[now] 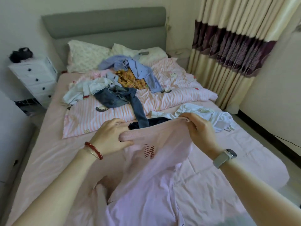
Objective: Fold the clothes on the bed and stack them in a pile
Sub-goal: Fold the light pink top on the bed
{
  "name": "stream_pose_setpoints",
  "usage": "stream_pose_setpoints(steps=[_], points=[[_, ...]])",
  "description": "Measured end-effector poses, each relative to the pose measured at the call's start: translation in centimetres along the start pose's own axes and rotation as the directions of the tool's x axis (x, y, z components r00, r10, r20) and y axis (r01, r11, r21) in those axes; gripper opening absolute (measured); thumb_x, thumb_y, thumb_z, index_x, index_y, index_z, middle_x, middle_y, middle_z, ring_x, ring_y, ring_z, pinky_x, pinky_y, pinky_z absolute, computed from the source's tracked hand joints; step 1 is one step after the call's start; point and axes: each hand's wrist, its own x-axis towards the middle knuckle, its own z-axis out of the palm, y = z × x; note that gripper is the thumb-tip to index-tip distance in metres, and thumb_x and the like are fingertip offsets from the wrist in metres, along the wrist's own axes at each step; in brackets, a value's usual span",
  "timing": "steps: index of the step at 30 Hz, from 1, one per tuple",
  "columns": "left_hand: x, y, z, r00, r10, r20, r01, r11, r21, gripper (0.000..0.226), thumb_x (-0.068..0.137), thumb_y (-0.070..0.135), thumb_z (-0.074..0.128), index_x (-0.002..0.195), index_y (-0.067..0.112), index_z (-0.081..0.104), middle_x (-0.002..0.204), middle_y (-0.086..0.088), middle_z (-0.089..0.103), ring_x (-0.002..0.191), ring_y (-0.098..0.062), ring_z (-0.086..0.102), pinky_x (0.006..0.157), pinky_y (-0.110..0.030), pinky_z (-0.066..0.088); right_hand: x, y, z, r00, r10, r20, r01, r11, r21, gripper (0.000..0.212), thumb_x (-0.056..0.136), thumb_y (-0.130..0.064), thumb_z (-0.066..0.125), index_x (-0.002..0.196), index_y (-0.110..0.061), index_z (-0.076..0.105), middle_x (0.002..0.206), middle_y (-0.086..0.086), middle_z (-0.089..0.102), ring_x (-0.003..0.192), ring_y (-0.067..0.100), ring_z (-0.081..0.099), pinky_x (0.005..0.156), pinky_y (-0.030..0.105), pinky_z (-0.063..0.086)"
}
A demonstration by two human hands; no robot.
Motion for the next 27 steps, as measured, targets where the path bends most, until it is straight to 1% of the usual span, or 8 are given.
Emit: stream_pose_setpoints(steps=[5, 8, 10, 15, 19, 23, 25, 27], points=[[-10.1, 5.7, -8.2, 0.968, -0.113, -0.223, 0.089, 0.989, -0.116, 0.042, 0.064, 0.040, 0.081, 0.095, 0.013, 0.070, 0.113, 0.000, 0.059, 0.106, -0.015, 0.052, 0.085, -0.019, 0.031, -2.9, -8.0, -7.2, 0.968, -0.028, -0.250, 0.011, 0.998, -0.068, 0.026, 0.089, -0.014, 0.046, 0.100, -0.004, 0.066, 0.091, 0.010, 0.071, 0.079, 0.032, 0.066, 0.068, 0.036, 0.047], [-15.3, 9.3, -13.1, 0.906, -0.113, -0.407, 0.034, 0.980, -0.197, 0.021, 0.063, 0.026, 0.084, 0.073, 0.024, 0.065, 0.083, 0.015, 0.060, 0.076, 0.005, 0.049, 0.069, -0.010, 0.032, -4.5, -12.3, -11.5, 0.938, -0.061, -0.341, 0.060, 0.998, -0.015, 0.024, 0.090, -0.012, 0.047, 0.099, -0.002, 0.067, 0.087, 0.009, 0.070, 0.075, 0.029, 0.064, 0.069, 0.035, 0.046], [-18.1, 11.9, -15.8, 0.865, -0.114, -0.489, -0.024, 0.963, -0.267, 0.030, 0.066, 0.018, 0.081, 0.066, 0.032, 0.055, 0.063, 0.016, 0.056, 0.062, 0.008, 0.047, 0.058, -0.005, 0.033, -5.2, -14.8, -14.5, 0.913, -0.094, -0.396, 0.104, 0.995, 0.004, 0.022, 0.091, -0.011, 0.048, 0.098, -0.002, 0.067, 0.083, 0.006, 0.069, 0.070, 0.021, 0.060, 0.066, 0.037, 0.048], [-22.7, 17.3, -20.1, 0.709, -0.173, -0.683, -0.118, 0.926, -0.358, 0.025, 0.078, 0.015, 0.071, 0.075, 0.032, 0.052, 0.073, 0.009, 0.057, 0.067, 0.012, 0.050, 0.063, -0.001, 0.035, -5.0, -20.4, -20.8, 0.847, -0.195, -0.494, 0.234, 0.972, 0.016, 0.021, 0.092, -0.016, 0.051, 0.098, -0.004, 0.068, 0.076, 0.006, 0.068, 0.060, 0.017, 0.055, 0.061, 0.032, 0.047], [-26.2, 18.6, -20.8, 0.682, -0.192, -0.705, 0.070, 0.978, -0.198, 0.022, 0.080, 0.037, 0.063, 0.073, 0.028, 0.044, 0.062, 0.015, 0.049, 0.061, -0.003, 0.049, 0.056, -0.014, 0.037, -5.7, -21.3, -23.6, 0.962, -0.234, -0.143, 0.236, 0.972, -0.002, 0.020, 0.089, -0.023, 0.060, 0.106, -0.014, 0.065, 0.060, -0.009, 0.058, 0.059, 0.024, 0.051, 0.063, 0.031, 0.041], [-30.4, 19.6, -17.2, 0.713, -0.335, -0.616, 0.318, 0.937, -0.141, 0.042, 0.068, 0.062, 0.052, 0.071, 0.020, 0.046, 0.052, 0.007, 0.049, 0.054, -0.025, 0.045, 0.048, -0.032, 0.034, -9.9, -18.3, -23.9, 0.924, -0.018, 0.383, 0.064, 0.992, -0.108, 0.035, 0.090, -0.031, 0.058, 0.121, -0.016, 0.052, 0.100, 0.005, 0.065, 0.096, 0.029, 0.059, 0.078, 0.031, 0.039], [-32.2, 20.8, -14.6, 0.720, -0.396, -0.570, 0.301, 0.918, -0.258, 0.031, 0.074, 0.049, 0.063, 0.072, 0.022, 0.048, 0.059, 0.009, 0.054, 0.059, -0.024, 0.050, 0.053, -0.034, 0.037, -12.9, -16.9, -23.8, 0.913, -0.095, 0.397, 0.143, 0.985, -0.093, 0.011, 0.091, -0.023, 0.058, 0.094, -0.012, 0.058, 0.085, 0.010, 0.064, 0.085, 0.033, 0.061, 0.066, 0.033, 0.034], [-33.4, 21.6, -12.4, 0.714, -0.422, -0.558, 0.269, 0.902, -0.338, 0.024, 0.083, 0.026, 0.066, 0.073, 0.032, 0.045, 0.065, 0.020, 0.054, 0.063, -0.012, 0.051, 0.057, -0.024, 0.035, -15.3, -16.0, -23.3, 0.949, -0.166, 0.267, 0.206, 0.970, -0.131, 0.026, 0.090, -0.013, 0.059, 0.067, -0.017, 0.047, 0.064, 0.003, 0.053, 0.068, 0.035, 0.059, 0.056, 0.031, 0.027]])
